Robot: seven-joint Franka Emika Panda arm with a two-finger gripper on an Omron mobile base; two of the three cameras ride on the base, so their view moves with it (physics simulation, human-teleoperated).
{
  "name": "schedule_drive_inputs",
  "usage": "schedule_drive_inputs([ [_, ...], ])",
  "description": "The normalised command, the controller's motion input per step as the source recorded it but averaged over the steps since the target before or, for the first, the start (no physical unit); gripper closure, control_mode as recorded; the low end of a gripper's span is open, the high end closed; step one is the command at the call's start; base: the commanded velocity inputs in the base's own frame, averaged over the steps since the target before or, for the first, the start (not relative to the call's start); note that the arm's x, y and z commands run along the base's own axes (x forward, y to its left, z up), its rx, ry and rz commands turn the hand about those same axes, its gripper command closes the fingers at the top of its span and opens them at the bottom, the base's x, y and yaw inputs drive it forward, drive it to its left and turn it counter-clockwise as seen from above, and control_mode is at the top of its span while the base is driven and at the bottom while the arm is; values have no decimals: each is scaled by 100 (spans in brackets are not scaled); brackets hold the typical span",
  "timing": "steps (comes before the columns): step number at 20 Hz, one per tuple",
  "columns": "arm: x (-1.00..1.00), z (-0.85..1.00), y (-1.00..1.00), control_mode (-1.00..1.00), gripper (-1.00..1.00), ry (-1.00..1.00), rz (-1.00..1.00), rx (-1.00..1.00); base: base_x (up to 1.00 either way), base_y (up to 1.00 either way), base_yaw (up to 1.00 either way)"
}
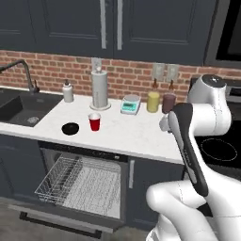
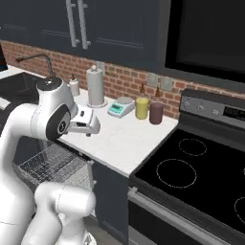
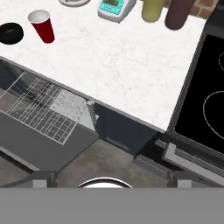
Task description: Pick up the cup and bowl from the counter, place them in the dishwasher, and close the dishwasher door.
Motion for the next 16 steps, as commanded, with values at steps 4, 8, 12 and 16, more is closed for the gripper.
schedule_drive_inputs([
  [4, 0, 0, 0, 100, -100, 0, 0, 0, 10, -38, 87],
  [8, 0, 0, 0, 100, -100, 0, 0, 0, 8, -59, 77],
  [12, 0, 0, 0, 100, -100, 0, 0, 0, 9, -78, 54],
  [16, 0, 0, 0, 100, -100, 0, 0, 0, 38, -69, 38],
])
